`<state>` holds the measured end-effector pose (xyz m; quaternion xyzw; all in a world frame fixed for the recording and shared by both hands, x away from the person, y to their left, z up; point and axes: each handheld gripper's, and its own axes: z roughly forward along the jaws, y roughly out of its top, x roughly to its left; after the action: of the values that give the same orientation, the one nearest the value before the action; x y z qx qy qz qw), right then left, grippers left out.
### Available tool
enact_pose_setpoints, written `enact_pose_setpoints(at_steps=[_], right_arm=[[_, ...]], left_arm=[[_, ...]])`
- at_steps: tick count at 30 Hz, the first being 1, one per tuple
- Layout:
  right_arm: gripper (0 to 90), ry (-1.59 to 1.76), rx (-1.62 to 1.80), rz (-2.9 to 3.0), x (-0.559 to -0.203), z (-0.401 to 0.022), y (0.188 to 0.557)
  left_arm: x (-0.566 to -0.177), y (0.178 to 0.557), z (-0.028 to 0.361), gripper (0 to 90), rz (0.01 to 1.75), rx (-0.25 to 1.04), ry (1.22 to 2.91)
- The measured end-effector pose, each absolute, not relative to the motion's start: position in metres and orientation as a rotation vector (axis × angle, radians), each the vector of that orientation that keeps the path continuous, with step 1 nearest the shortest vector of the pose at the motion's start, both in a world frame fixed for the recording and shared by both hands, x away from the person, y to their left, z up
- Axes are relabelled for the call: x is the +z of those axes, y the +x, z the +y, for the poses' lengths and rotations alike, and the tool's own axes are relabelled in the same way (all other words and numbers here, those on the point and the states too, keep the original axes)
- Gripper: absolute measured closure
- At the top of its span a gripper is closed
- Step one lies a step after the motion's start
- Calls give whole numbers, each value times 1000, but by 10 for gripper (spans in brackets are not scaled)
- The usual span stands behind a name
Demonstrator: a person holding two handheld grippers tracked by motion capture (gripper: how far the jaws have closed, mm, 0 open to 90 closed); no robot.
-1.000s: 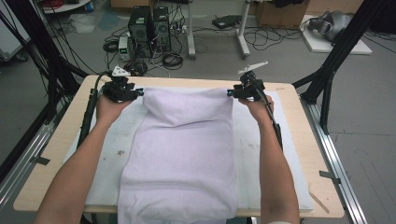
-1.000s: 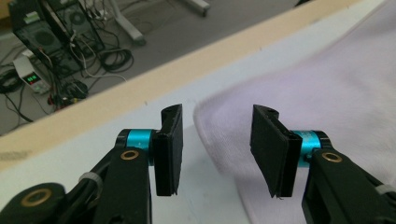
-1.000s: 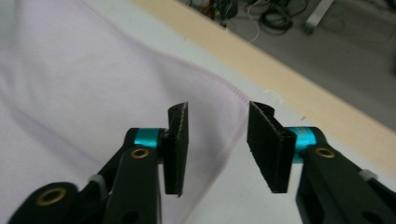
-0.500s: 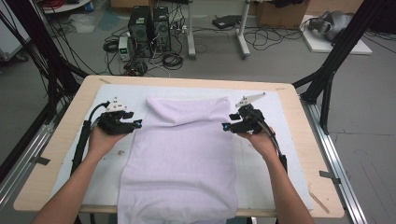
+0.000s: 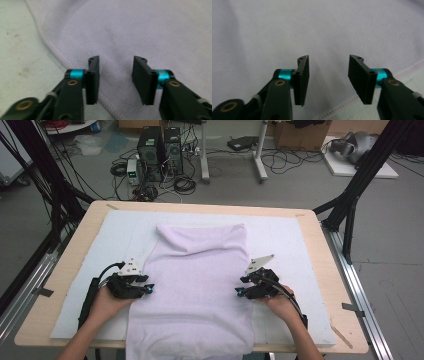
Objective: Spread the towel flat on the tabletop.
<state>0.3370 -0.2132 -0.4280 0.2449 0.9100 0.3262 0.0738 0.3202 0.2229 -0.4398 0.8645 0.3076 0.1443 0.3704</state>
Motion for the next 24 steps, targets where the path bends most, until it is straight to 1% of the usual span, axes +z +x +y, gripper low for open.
enact_pose_setpoints(at_steps=[1, 2, 3, 4, 6, 11, 14, 15, 17, 21, 24], right_arm=[[634, 751, 971, 2749, -431, -213, 339], [781, 724, 985, 2743, -433, -214, 340], [838, 707, 992, 2750, -433, -214, 340], [861, 688, 995, 2755, -433, -213, 340], [872, 671, 965, 2733, -431, -210, 340], [874, 742, 975, 2624, -421, -216, 350], [856, 780, 956, 2598, -422, -216, 359], [786, 792, 906, 2581, -424, -216, 361], [703, 844, 984, 2598, -426, -219, 366], [641, 810, 1062, 2575, -414, -221, 353], [603, 754, 1123, 2570, -402, -220, 338]], left_arm=[[-440, 320, 221, 728, 768, 397, 2225], [-441, 319, 220, 816, 759, 402, 2225], [-441, 320, 218, 849, 747, 417, 2232], [-441, 320, 217, 869, 752, 427, 2225], [-441, 321, 217, 877, 766, 459, 2208], [-434, 331, 222, 877, 843, 562, 2073], [-438, 340, 224, 861, 892, 534, 2077], [-439, 342, 226, 824, 907, 519, 2076], [-438, 341, 227, 741, 907, 494, 2071], [-428, 328, 231, 618, 874, 537, 2066], [-420, 316, 236, 556, 854, 527, 2049]])
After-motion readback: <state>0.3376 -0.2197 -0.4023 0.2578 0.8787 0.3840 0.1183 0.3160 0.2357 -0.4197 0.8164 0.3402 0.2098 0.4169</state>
